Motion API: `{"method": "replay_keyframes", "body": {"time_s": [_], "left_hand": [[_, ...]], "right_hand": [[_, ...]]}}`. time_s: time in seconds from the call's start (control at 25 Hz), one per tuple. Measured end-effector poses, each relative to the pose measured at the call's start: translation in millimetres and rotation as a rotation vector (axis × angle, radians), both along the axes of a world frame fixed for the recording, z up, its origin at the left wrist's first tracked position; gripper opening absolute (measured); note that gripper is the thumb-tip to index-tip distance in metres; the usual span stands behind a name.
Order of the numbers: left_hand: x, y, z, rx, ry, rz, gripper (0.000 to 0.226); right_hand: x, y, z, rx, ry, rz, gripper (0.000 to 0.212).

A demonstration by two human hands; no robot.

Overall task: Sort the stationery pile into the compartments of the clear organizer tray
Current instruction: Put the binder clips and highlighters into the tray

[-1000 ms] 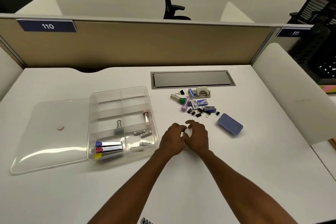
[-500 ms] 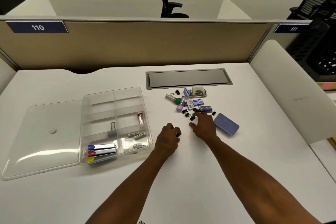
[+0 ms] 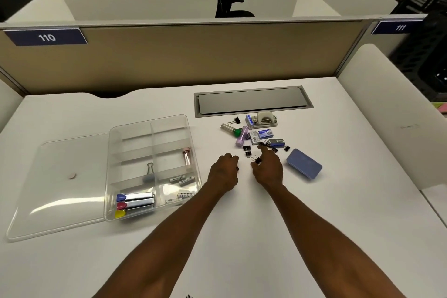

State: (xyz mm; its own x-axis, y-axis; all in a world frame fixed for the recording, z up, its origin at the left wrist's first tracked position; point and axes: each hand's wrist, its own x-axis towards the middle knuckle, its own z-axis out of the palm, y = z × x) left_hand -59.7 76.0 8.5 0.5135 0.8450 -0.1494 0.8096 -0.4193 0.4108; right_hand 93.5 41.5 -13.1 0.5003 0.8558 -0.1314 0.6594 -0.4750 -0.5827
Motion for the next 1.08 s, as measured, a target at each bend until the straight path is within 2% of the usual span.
{"method": "replay_keyframes", "body": {"time_s": [0.12,0.28,0.36,0.44,0.6,0.88,1.08], "left_hand": [[9,8,3,0.015,0.05,-0.078,0.025],[27,11,1,0.004,-0.16,-0.082,0.037],[36,15,2,0.056,-0.156,-0.146,0.034],[41,22,1,0.141,-0.037,-0.213,0.03],[47,29,2,0.23,0.119,-0.337,0.02],[32,9,-9,0.214,0.033,-0.232,0.005],[11,-5,-25,0.191,-0.014,-0.12,0.011]], "right_hand": [[2,0,-3,-0.035,-0.028,0.015,0.055],[-8,-27,-17,0.175,-0.04,-0.052,0.028],[-13,-34,-22,0.213,-0.141,-0.052,0.021],[-14,-32,-22,0.184,-0.22,-0.061,0.021],[-13,-32,-22,0.183,-0.23,-0.1,0.022],[-7,-25,-23,0.191,-0.201,-0.1,0.02],[-9,-19,-26,0.137,-0.248,-0.067,0.027]]}}
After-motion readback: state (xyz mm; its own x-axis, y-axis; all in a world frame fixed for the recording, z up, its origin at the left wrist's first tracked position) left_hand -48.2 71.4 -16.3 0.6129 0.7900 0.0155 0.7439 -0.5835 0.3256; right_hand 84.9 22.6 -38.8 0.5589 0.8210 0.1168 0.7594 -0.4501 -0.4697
